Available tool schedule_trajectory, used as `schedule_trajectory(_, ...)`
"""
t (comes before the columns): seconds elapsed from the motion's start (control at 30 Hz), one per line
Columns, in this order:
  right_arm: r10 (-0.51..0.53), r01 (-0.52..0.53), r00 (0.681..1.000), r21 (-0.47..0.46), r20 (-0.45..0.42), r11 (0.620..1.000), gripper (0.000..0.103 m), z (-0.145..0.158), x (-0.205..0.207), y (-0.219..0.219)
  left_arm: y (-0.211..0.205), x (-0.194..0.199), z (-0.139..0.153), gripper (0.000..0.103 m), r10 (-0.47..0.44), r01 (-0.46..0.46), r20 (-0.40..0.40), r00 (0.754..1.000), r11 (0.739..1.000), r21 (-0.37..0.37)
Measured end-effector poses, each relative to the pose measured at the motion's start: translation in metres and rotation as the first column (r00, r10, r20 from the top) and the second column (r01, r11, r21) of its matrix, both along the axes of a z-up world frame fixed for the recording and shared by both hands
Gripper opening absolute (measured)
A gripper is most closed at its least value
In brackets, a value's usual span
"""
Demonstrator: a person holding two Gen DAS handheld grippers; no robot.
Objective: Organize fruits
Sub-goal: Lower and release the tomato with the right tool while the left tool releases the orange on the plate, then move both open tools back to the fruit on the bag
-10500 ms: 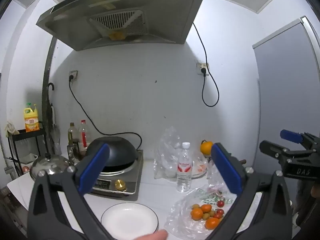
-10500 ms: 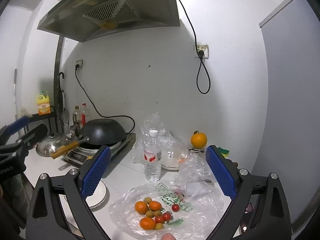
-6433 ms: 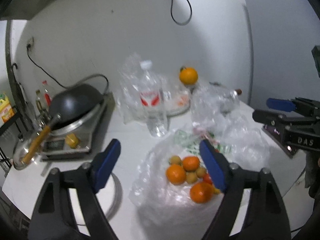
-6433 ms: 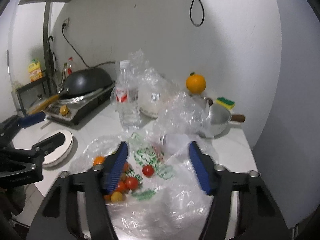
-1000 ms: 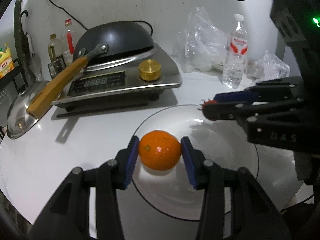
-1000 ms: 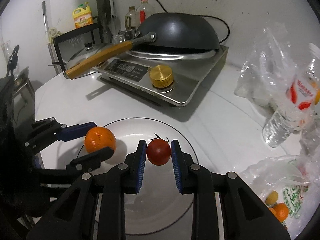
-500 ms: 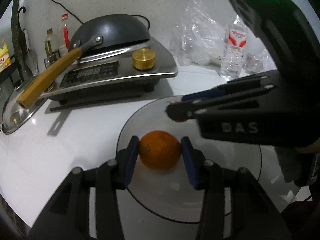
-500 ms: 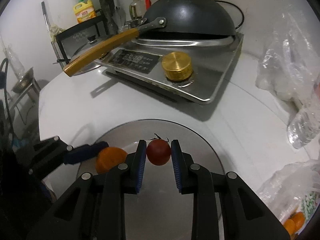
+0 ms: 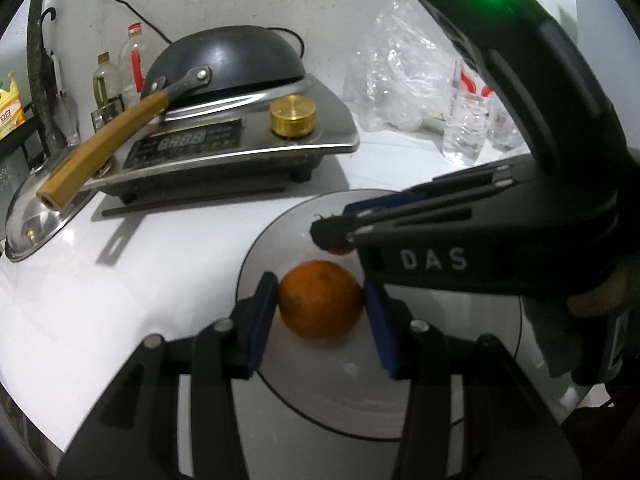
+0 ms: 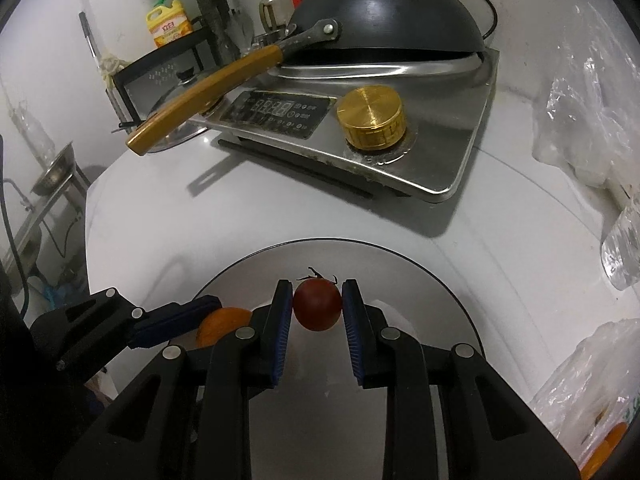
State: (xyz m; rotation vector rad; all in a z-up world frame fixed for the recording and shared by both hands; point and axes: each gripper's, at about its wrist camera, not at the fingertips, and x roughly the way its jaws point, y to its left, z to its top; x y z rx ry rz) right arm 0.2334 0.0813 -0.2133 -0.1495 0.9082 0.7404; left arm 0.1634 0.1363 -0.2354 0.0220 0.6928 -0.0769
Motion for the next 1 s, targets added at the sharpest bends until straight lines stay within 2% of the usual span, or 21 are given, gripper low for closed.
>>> schedule_trajectory(0.27, -0.014, 0.014, 0.999, 0.014, 0.031, 1.0, 0.032, 0.014, -0.004, -0.011, -0.002, -0.004, 0.01, 0.05, 0.022, -0.022, 0.025, 0.999, 1.0, 0.003)
schedule_trajectory(0.73, -0.063, 0.058, 0.992, 0.041, 0.108, 0.997, 0.032, 0.05, -0.032, -0.049, -0.025, -0.028, 0.034, 0.05, 0.017, -0.019, 0.077, 0.997, 0.999, 0.027)
schedule_trajectory(1.0, -0.115, 0.109, 0.982, 0.051, 0.149, 0.993, 0.032, 0.066, -0.05, -0.085, -0.044, -0.043, 0.048, 0.05, 0.009, -0.012, 0.101, 0.995, 1.0, 0.027)
